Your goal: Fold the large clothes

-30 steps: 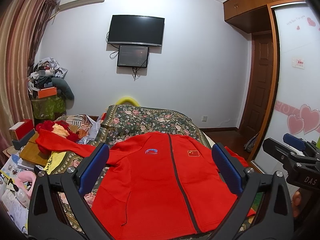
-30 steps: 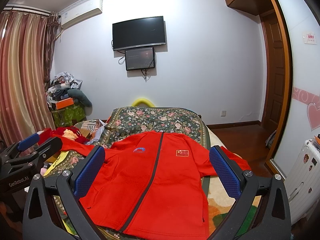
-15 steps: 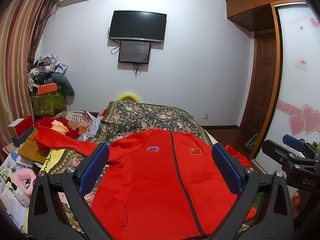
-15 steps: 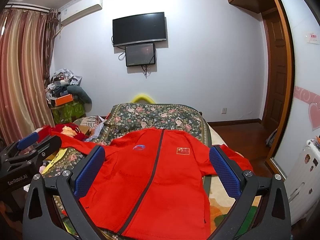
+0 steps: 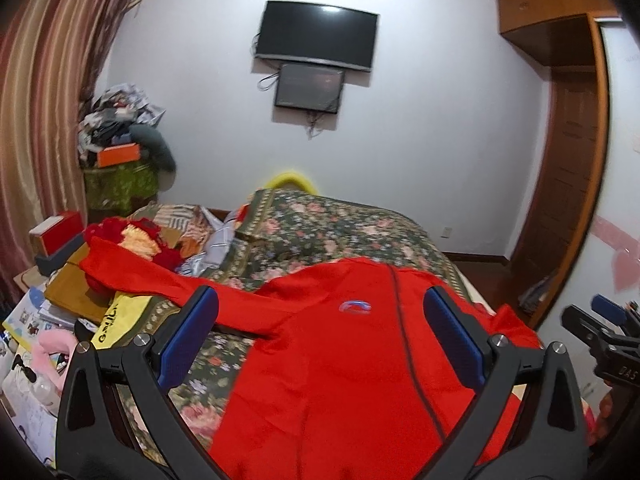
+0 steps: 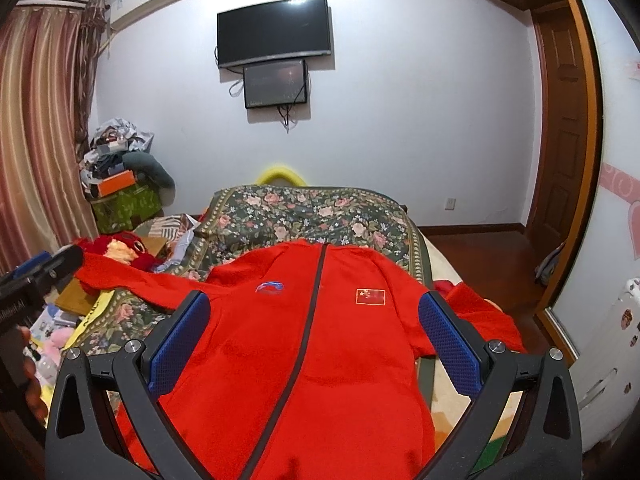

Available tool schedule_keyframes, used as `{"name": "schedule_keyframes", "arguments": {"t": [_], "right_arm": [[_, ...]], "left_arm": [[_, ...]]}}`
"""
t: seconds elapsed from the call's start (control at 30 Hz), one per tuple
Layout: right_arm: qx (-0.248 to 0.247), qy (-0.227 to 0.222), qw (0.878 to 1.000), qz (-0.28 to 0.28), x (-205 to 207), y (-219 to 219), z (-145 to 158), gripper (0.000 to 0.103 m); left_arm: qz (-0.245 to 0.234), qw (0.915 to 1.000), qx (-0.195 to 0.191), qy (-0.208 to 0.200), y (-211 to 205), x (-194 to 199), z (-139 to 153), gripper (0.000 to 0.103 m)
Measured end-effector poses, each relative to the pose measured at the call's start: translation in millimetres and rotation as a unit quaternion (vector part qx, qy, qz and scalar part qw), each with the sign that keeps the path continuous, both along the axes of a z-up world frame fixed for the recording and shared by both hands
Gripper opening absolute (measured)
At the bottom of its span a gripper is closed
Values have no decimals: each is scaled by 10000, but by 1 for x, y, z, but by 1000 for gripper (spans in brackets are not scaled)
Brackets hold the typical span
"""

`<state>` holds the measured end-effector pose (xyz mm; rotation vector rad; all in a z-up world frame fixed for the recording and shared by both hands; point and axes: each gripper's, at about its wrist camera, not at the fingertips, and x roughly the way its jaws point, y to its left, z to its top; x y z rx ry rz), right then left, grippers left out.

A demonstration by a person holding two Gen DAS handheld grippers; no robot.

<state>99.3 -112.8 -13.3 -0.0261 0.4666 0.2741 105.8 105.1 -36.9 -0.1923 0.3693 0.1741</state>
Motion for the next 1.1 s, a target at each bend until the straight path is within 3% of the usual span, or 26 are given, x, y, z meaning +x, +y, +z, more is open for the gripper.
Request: {"name": "schedule_keyframes", "arguments": {"t": [0.23,0.37,0.5,0.6,0.8,0.87,1.1], "right_arm": [[-108,99,9999,70,41,9,-8,103],[-308,316,9989,126,68,20,-24,103],[-373,726,9964,236,96,29,-46,103],[-405,1239,9911,259,121,33,-68,103],[-365,2055,9775,296,160,41,-102,103],[-350,2211,9742,281,171,45,-109,103],[-369,2480,9678,237,209,59,-127,103]], "left_arm": [[725,9971,-48,237,74,51,-30,103],[1103,9920,-124,609,121,77,-60,103],[1260,9861,-518,948,169,96,-92,103],[1000,9838,-1044,1057,211,107,-116,103],[1161,9636,-1789,1615,277,135,-156,98],[1179,9534,-2152,1756,300,144,-169,90],[1494,9149,-3162,2019,369,170,-213,89]]}}
